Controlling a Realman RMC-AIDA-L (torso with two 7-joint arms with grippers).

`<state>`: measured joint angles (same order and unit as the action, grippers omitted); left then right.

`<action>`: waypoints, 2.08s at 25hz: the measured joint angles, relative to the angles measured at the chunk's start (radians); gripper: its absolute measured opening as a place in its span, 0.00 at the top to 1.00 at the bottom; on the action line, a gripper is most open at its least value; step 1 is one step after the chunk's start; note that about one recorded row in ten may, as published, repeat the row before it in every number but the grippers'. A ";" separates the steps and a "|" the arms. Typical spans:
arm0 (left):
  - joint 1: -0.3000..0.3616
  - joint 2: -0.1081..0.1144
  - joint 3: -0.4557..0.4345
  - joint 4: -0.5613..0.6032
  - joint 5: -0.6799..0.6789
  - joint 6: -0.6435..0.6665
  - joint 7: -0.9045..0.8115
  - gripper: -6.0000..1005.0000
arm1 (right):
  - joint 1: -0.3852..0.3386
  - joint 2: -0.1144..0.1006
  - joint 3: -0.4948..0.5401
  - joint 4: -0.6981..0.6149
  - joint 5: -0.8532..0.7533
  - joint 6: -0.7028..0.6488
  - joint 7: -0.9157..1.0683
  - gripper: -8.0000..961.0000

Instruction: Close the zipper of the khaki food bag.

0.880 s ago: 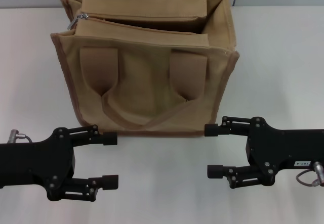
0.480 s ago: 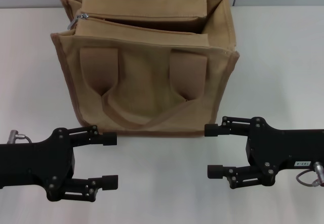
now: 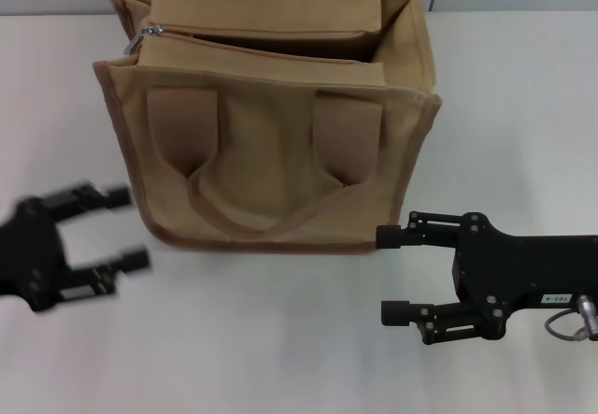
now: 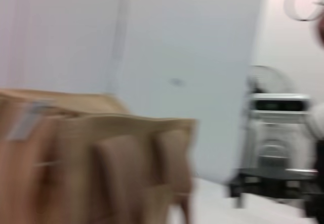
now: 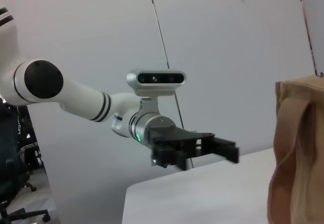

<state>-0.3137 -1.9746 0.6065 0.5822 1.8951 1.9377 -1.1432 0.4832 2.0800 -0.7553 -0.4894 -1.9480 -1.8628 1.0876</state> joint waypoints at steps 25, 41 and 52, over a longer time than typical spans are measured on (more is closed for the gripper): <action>-0.098 -0.035 -0.320 -0.110 0.000 -0.345 0.160 0.17 | 0.003 0.000 0.022 -0.003 0.000 -0.003 -0.002 0.18; -0.208 -0.050 -0.236 -0.114 0.003 -0.487 0.160 0.17 | 0.004 -0.002 0.039 -0.008 0.003 -0.004 -0.002 0.20; -0.213 -0.054 -0.231 -0.114 -0.005 -0.465 0.160 0.28 | 0.003 -0.002 0.041 -0.008 0.014 0.001 -0.002 0.21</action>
<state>-0.5267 -2.0286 0.3760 0.4679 1.8903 1.4730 -0.9832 0.4862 2.0785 -0.7148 -0.4970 -1.9343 -1.8621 1.0860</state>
